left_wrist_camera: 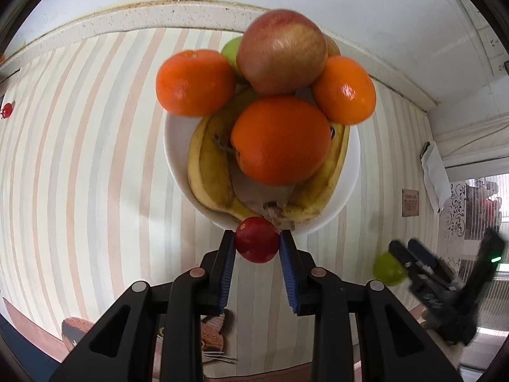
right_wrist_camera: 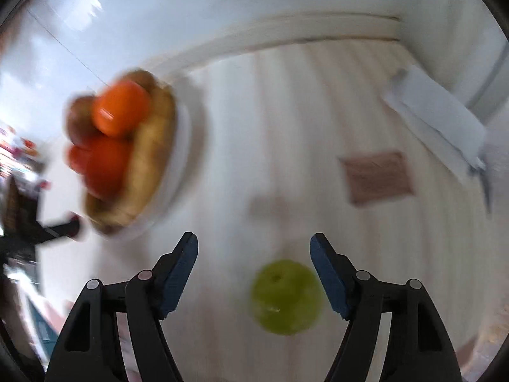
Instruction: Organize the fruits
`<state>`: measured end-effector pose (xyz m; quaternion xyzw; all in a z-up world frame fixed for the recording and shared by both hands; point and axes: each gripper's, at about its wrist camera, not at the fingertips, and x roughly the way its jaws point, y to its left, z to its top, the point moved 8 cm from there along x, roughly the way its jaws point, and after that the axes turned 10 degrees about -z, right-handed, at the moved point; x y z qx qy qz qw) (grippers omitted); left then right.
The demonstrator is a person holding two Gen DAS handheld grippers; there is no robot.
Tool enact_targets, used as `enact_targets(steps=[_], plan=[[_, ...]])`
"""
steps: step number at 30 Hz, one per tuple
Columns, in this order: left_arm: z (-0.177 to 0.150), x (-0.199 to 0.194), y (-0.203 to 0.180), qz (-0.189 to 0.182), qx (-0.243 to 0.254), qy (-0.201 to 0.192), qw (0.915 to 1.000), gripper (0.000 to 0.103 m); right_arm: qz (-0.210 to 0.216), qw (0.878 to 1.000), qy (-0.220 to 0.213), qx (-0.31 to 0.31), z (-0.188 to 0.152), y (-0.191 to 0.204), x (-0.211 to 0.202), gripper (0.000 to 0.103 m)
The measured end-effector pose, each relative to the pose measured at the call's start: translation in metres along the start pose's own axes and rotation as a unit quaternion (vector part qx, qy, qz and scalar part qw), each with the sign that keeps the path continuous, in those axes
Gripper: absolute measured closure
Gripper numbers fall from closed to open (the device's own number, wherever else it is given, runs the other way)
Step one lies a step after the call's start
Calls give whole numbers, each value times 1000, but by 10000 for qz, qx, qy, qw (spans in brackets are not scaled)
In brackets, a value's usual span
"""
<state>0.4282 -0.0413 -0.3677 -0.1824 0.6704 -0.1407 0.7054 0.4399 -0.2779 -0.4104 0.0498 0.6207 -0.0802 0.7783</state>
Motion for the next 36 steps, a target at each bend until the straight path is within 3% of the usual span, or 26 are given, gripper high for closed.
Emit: enact_targets(steps=[2,8,11,15,25,36], plan=[[-1,3,-2,-4,27,23,10000,78,149,9990,191,378,-20,-19,19,28],[-2,6,-9,67,157,62,9998,78,-211,9972,-675,245,-37,-25,3,37],[-2,6,-10,96,198,67,9997,78,-268,9959,-830,255,-40,-25,-2,44],[-2,6,-8,132,154,38,9998,78,-196,9955,-907,168,-39,-21,-7,45],[-2,-4,-6,116,91,-61,9999,78,414,9945,-693,666,-14,-28,12,41],[-3,-10,-1,169,13,-141,9998,78,330,9927,-1006,572,20,-20,18,42]])
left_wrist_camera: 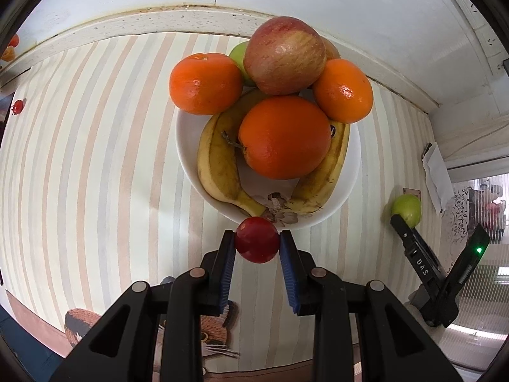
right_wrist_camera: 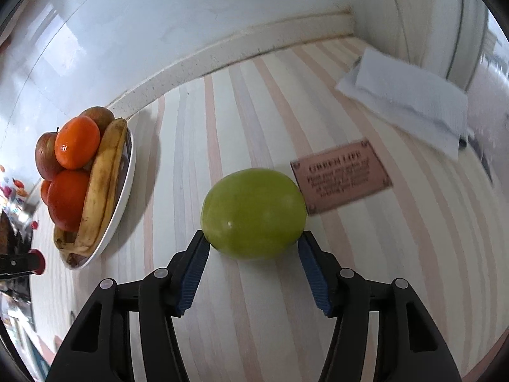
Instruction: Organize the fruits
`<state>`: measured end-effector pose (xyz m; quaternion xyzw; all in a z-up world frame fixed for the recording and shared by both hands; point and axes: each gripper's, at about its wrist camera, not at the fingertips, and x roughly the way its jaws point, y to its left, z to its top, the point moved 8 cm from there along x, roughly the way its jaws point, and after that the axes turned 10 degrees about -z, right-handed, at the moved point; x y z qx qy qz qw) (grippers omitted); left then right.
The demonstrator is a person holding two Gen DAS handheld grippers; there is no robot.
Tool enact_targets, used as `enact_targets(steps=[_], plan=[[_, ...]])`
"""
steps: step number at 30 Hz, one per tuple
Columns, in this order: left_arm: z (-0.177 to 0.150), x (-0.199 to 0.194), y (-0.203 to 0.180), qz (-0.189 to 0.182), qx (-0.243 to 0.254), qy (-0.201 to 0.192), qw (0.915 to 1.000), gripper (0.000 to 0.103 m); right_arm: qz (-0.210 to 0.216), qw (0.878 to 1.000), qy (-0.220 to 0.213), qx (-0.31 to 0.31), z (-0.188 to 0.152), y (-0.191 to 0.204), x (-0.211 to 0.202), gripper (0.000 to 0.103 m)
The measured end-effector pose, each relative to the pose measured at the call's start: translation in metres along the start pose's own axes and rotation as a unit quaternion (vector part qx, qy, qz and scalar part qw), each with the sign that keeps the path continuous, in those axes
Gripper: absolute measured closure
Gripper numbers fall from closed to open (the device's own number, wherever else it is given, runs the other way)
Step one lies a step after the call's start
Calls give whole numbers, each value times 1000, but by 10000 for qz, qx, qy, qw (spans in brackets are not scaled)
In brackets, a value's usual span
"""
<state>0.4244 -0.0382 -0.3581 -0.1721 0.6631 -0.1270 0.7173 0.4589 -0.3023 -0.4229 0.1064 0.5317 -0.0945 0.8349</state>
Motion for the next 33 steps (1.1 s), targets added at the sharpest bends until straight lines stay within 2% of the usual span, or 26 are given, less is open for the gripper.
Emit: enact_targets(steps=[3,6,7,11,12,13,16,22,27,33], plan=[[-1,0,0,6,-1,-3,10000,78,169,9997,166,110,2,-3,1,40],[-1,0,0,-9,-5,-11,10000,78,142,9994,255,186,5,-8,6,28],[0,0,0,-4,-11,-19,10000,78,179,9993,263,206,5,-8,6,28],[2,-1,-1,-7,-15,-35,10000,78,323,9986,272,305,12,-4,12,29],[2,-2,-2,-5,-15,-42,10000,78,362,9986,245,288,13,-2,12,36],[3,-2,-1,1,-13,-42,10000,78,350,9989,205,214,15,2,13,38],[4,-3,-1,20,-25,-39,10000,78,130,9998,121,-78,15,10,12,38],[5,-6,1,-1,-95,-81,9999,78,439,9989,139,-104,10,27,3,38],[10,-11,9,-181,-290,-164,9993,78,992,9949,60,-149,18,65,-22,38],[22,-15,28,-429,-633,-229,9968,78,1662,9826,-44,-824,20,144,-52,38]])
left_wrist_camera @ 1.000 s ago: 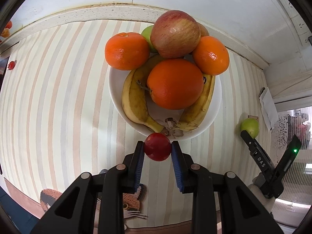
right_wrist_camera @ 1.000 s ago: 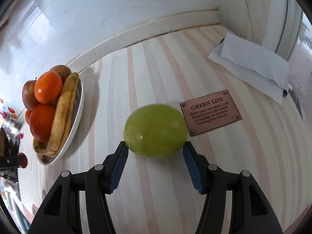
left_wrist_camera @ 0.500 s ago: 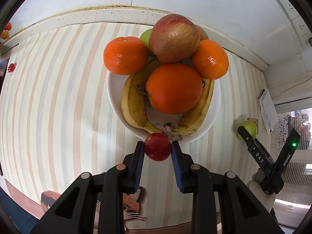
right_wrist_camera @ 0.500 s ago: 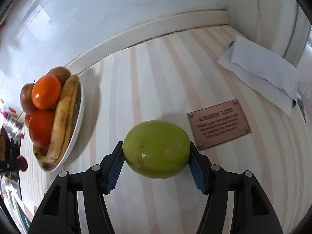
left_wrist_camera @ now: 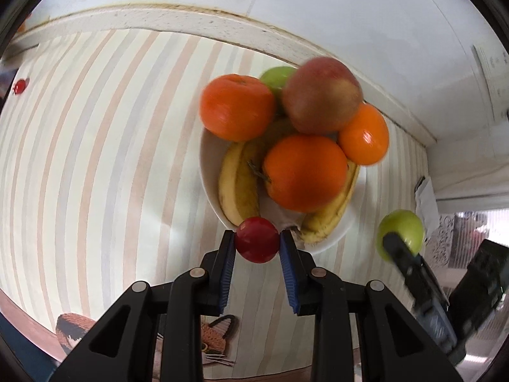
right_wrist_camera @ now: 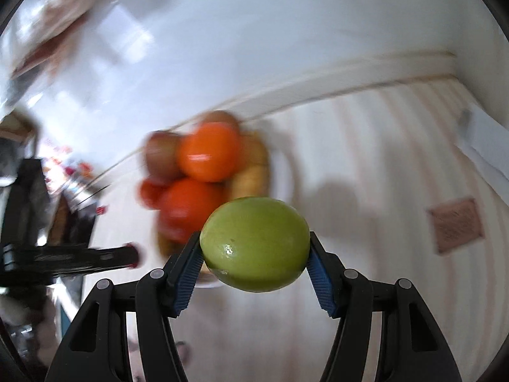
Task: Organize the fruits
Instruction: 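Lower the tomato with the left tool while the right tool lowers the green fruit onto the plate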
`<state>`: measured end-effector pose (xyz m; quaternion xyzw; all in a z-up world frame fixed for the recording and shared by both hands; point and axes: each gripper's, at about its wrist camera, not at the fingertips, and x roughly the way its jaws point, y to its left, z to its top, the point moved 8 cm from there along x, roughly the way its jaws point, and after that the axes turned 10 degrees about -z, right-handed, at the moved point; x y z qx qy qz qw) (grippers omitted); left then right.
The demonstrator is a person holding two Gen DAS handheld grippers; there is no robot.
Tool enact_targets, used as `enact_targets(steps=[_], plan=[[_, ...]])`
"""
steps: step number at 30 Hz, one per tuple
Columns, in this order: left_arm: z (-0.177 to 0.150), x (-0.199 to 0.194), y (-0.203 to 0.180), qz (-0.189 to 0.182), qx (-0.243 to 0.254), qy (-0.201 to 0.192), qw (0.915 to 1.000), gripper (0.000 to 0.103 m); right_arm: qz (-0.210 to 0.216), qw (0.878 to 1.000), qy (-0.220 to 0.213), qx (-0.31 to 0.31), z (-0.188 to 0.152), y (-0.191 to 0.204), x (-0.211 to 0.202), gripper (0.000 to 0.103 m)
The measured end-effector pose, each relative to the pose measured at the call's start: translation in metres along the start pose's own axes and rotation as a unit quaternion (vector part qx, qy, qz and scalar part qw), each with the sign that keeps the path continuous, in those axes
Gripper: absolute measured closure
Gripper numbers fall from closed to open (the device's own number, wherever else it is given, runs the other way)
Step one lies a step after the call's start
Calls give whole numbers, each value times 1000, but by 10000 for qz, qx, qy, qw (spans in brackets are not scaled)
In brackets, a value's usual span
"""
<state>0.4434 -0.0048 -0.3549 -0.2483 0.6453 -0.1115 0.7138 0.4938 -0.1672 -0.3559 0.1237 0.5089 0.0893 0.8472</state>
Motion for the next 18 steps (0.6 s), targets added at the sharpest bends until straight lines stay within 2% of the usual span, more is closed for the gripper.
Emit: enact_targets(steps=[6,9,13,18], plan=[[15,-2,18,-137,-213,-37,9997,78,246,9980,121,-568,-3,60,20,38],[23,-1,24,-223,-288,-25,9993,78,281,9977,153,-595,-7,72,25,38],[32,3,25,-302,-305,-18,9991,78,211,9991,72,-361,-4,63,18,38],[43,10,23,-334,-221,-73,9992,77,-34,9999,9,125,12,27,14,38]])
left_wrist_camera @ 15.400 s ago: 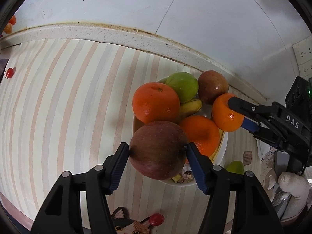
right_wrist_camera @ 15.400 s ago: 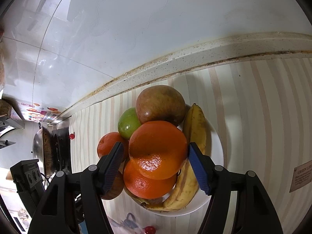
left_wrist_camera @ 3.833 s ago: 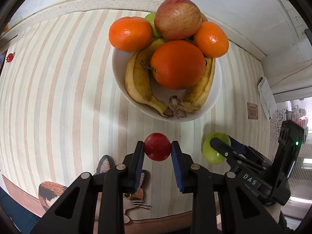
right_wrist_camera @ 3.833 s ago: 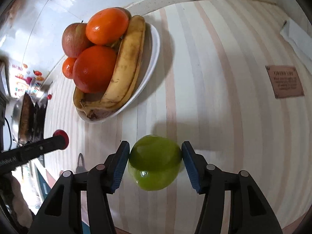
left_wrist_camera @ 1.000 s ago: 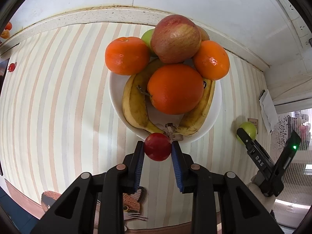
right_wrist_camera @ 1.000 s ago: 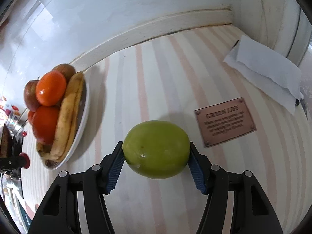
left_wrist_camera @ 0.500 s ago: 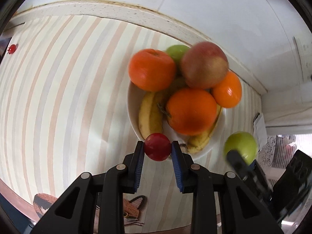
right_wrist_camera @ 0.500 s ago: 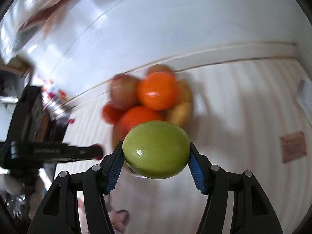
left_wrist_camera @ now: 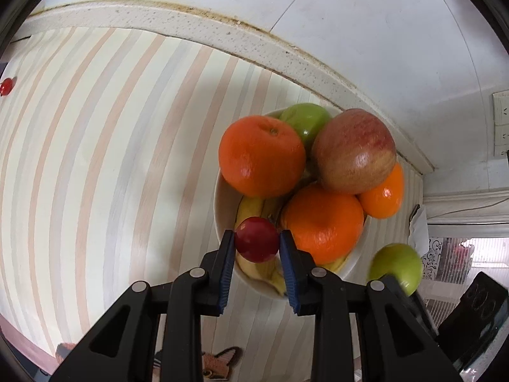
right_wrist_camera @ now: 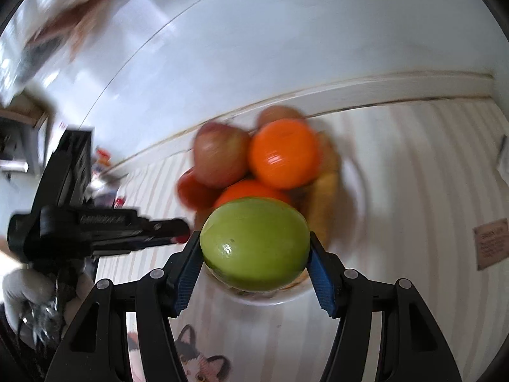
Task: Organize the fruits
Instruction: 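Lower the tomato with the left tool while the right tool lowers the green fruit onto the plate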
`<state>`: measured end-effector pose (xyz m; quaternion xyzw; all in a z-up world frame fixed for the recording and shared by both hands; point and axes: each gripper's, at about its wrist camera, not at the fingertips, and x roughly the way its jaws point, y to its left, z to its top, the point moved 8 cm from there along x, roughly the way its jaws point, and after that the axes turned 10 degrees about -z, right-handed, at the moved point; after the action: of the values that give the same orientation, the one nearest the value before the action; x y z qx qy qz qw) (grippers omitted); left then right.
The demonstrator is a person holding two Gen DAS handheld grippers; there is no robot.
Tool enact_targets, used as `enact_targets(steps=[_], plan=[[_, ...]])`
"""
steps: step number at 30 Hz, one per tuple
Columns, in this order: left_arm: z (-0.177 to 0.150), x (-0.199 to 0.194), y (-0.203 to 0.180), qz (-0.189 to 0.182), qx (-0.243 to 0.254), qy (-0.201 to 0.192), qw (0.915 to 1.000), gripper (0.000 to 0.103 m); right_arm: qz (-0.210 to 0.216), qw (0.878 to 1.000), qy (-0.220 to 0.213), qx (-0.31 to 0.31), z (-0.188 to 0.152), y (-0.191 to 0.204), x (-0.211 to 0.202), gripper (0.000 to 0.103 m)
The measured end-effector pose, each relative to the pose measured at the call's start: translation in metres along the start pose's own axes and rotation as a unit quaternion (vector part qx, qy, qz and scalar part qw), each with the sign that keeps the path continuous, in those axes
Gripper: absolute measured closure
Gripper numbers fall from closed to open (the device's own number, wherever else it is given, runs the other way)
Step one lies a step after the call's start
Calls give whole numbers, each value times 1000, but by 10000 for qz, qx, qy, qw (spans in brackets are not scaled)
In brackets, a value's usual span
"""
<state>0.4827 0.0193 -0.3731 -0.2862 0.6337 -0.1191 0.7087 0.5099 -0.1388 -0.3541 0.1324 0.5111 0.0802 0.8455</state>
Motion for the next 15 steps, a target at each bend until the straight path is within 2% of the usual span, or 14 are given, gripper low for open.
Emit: enact_targets(steps=[4,9,15], plan=[[1,7,1,-55,1,47,10000,77,-107,9998,-31,152,11,-17,-3,38],[-2,13,5,-39,9,41,10000,76,-116,9999,12,-39,9,-8,-3,38],[-10,19,12,102,-96,211,9997,73,-175,9998,88,9,2,-11,2,38]])
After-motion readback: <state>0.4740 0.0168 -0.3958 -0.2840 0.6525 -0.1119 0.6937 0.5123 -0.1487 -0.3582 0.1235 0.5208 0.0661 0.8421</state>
